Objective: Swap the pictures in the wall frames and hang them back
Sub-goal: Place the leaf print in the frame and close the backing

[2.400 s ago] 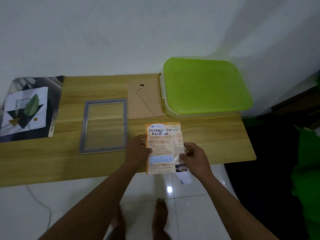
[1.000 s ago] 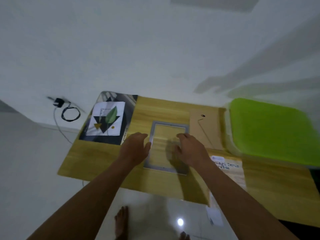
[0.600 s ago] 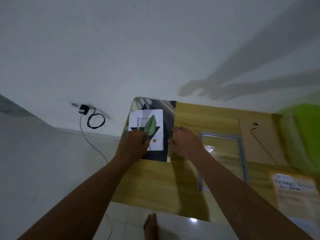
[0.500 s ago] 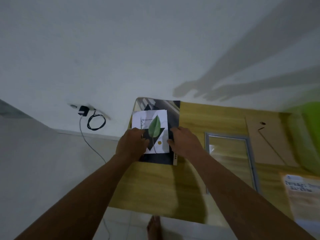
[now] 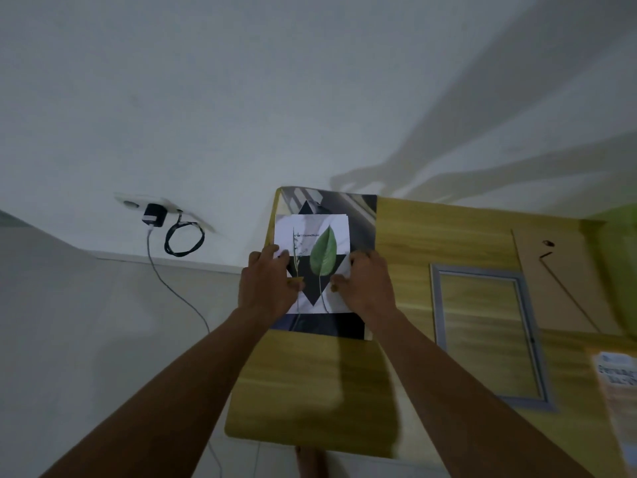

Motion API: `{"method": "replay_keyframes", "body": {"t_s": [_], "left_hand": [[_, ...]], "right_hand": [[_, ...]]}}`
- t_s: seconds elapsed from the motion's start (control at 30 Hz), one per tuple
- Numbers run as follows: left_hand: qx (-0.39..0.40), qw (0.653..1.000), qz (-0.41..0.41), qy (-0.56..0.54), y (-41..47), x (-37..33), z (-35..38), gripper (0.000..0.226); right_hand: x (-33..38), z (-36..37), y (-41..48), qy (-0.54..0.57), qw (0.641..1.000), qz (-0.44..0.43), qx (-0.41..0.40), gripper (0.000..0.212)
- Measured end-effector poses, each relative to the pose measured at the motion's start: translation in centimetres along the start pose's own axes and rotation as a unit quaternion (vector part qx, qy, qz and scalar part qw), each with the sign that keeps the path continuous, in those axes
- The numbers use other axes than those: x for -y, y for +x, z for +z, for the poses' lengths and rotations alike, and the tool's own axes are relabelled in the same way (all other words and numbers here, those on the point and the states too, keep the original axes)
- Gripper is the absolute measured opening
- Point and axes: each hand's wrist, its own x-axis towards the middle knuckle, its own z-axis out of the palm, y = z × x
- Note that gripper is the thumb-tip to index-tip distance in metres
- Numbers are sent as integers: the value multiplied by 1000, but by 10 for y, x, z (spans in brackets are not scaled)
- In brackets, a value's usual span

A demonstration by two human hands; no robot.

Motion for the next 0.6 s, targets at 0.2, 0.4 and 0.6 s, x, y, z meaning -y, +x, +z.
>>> {"method": "replay_keyframes", "body": {"t_s": [0.2,0.4,0.6], "left_hand": [[16,1000,-15,-22,2,-2,-5,71],[7,996,-57,-69,-1,-6,-7,75],[1,996,-62,-60,-3,-7,-6,69]], "right_hand": [[4,-5,3,196,976,82,-47,13],[1,-11,0,188,978,79,-38,11],[1,-21,-5,178,980,66,-61,11]]}}
